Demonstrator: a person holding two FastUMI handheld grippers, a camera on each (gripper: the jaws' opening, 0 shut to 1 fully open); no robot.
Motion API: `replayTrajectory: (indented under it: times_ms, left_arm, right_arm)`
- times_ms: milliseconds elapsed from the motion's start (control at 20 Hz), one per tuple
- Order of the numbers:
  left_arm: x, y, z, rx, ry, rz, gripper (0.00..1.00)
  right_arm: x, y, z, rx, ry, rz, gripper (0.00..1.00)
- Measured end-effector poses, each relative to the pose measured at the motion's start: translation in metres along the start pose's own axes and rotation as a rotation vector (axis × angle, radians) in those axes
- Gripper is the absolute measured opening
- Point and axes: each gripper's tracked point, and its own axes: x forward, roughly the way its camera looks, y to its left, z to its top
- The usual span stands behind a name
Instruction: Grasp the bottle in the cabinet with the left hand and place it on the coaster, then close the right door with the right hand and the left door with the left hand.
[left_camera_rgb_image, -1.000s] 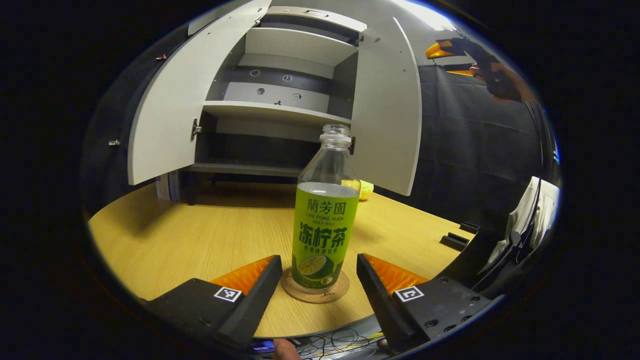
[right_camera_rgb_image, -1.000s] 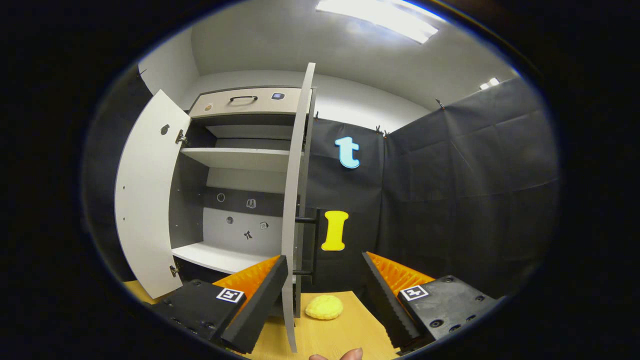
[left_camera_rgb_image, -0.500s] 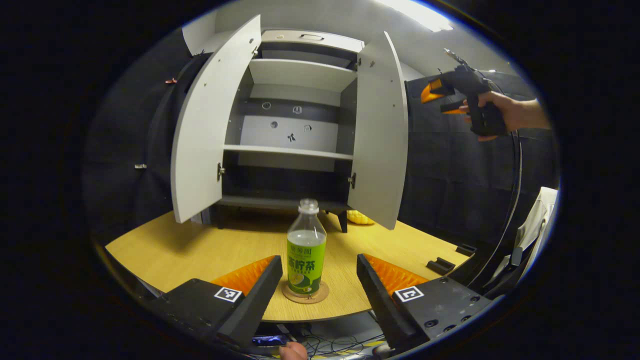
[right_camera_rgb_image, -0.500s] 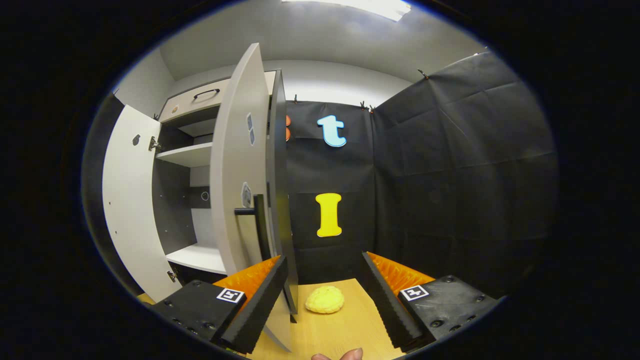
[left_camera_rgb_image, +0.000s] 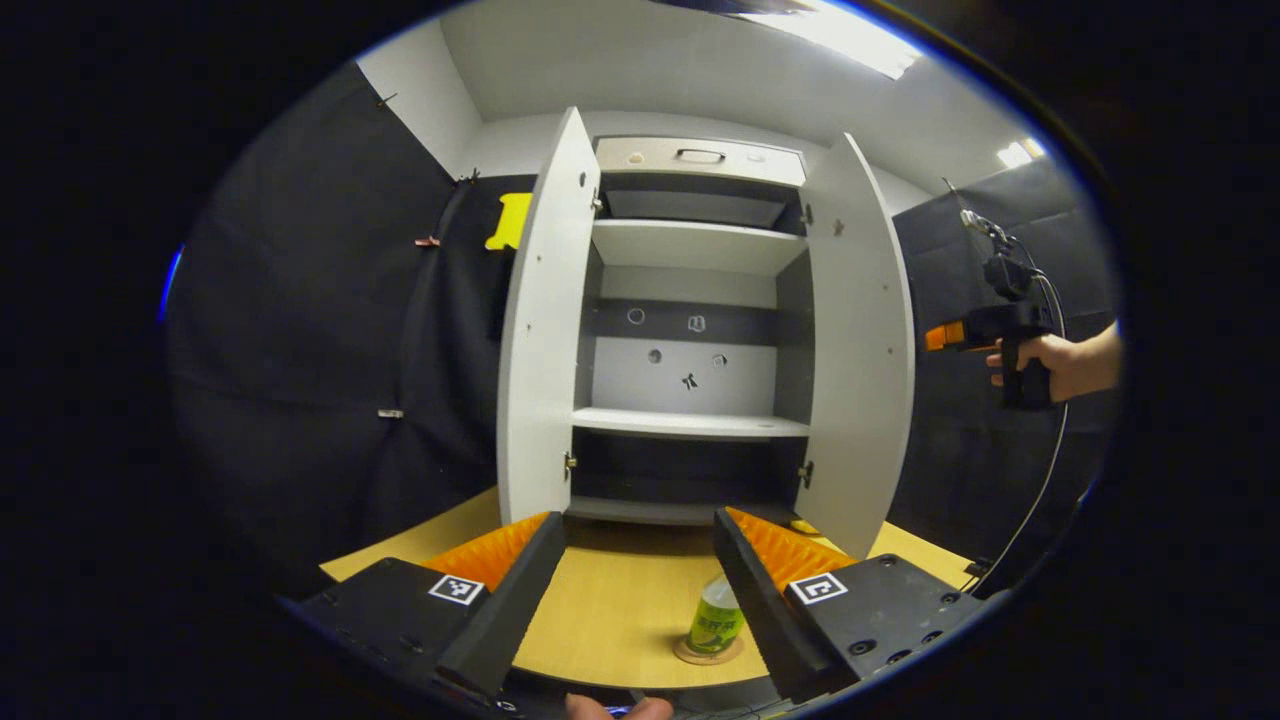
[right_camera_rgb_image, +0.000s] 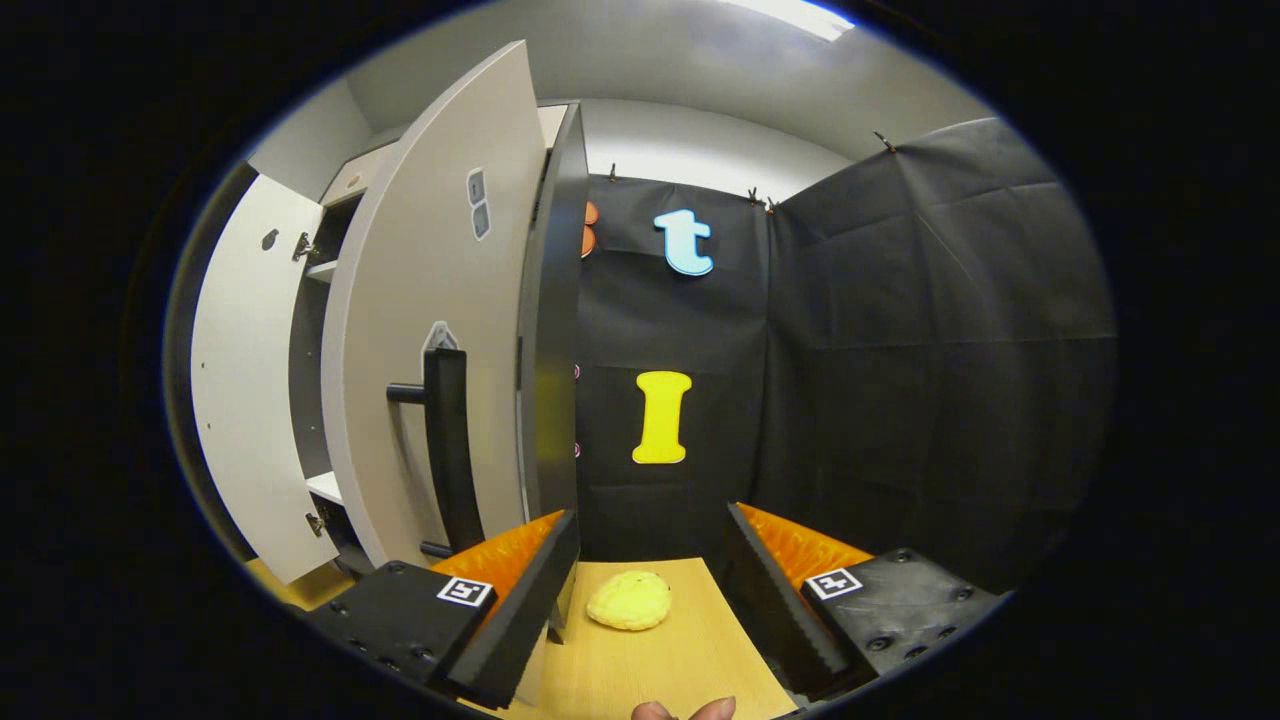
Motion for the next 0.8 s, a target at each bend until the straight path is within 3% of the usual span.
replayTrajectory:
  times_ms: [300, 600, 800]
  left_arm:
    - [-0.009, 0.070, 0.042, 0.004, -0.007, 0.156, 0.95]
    - [-0.001, 0.093, 0.046, -0.003, -0.004, 0.183, 0.95]
    - [0.002, 0.099, 0.041, 0.002, 0.003, 0.180, 0.95]
  right_arm:
    - [0.006, 0.018, -0.005, 0.044, 0.013, 0.033, 0.94]
    - [0.005, 0.030, -0.011, 0.099, 0.059, 0.055, 0.95]
    - [0.000, 0.071, -0.011, 0.114, 0.062, 0.124, 0.95]
